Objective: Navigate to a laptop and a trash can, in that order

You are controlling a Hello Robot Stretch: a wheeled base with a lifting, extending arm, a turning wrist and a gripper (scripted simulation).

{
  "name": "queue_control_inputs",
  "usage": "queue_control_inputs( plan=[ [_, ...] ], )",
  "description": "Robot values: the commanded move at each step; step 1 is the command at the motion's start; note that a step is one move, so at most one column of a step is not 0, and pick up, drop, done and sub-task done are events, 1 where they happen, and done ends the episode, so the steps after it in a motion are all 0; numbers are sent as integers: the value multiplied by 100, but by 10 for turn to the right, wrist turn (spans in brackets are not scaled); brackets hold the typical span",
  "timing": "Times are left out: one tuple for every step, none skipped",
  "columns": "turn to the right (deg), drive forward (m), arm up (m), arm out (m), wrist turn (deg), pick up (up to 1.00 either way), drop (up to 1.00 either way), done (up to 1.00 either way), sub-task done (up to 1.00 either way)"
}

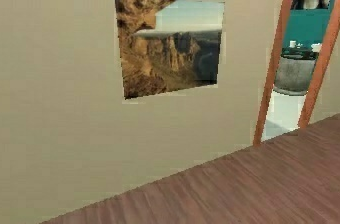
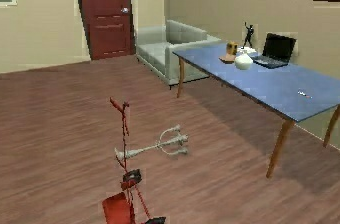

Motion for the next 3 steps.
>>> queue_control_inputs(
  plan=[
    [0, 50, 0, 0, 0, 0, 0, 0, 0],
    [450, 0, 0, 0, 0, 0, 0, 0, 0],
    [30, 0, 0, 0, 0, 0, 0, 0, 0]
  ],
)
